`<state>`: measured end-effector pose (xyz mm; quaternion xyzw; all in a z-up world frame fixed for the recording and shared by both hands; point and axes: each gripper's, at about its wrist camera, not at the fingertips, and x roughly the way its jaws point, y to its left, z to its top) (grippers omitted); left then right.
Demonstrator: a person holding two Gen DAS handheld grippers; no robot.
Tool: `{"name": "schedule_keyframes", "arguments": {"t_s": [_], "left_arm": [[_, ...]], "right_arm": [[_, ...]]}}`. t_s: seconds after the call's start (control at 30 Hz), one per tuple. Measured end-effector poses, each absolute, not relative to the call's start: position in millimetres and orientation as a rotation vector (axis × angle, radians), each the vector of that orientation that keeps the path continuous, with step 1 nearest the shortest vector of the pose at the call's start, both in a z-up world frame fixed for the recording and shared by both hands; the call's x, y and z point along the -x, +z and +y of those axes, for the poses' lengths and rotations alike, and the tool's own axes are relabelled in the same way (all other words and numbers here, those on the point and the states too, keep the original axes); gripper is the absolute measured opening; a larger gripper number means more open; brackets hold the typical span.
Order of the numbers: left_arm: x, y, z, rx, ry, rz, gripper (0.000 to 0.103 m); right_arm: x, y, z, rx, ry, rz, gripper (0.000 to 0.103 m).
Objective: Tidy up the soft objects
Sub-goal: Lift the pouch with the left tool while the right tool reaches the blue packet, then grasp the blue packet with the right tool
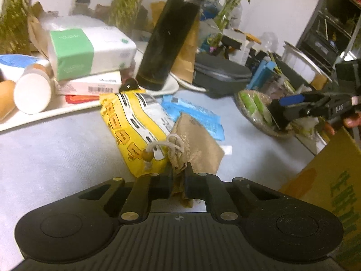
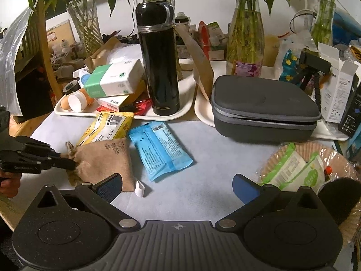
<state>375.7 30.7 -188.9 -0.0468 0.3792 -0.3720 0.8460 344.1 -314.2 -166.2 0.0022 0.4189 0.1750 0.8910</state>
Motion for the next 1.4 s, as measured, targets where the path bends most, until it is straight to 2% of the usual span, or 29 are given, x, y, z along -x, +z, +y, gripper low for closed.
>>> {"name": "schedule_keyframes", "arguments": {"t_s": [0.67,1.17,1.23,1.4], "left_arm": [[-312,-126,79,0.205,-0.435,0.686,0.008],[-302,-148,79,0.122,-0.303,0.704,0.008],[-302,-150,75,0.103,-0.31,0.711,0.008],[-303,-154,74,0.113,-0.317,0.724,0.008]], "right_arm": [[-375,-196,-299,0.069,0.442,0.854,0.103],[-425,-246,-254,0.235,0.542,0.85,0.101],[-433,-256,-248,0.249,0.541,0.862,0.093],[-443,-264,-239,0.248,0.565,0.851,0.091]]}}
